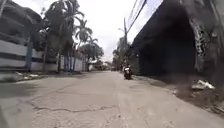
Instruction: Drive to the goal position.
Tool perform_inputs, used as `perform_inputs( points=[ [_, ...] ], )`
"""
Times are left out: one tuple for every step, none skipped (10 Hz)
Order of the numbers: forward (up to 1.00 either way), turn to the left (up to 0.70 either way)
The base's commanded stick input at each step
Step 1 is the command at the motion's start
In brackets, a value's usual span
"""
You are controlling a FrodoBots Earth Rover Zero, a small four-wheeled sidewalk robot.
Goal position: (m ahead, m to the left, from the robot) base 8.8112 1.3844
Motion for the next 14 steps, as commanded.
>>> perform_inputs(
  points=[
    [0.50, 0.01],
    [0.50, 0.01],
    [0.50, 0.01],
    [0.50, 0.01],
    [0.50, 0.01],
    [0.50, 0.01],
    [0.50, 0.01],
    [0.50, 0.01],
    [0.50, 0.01],
    [0.50, 0.01],
    [0.50, 0.01],
    [0.50, 0.01],
    [0.50, 0.01],
    [0.50, 0.01]
  ],
)
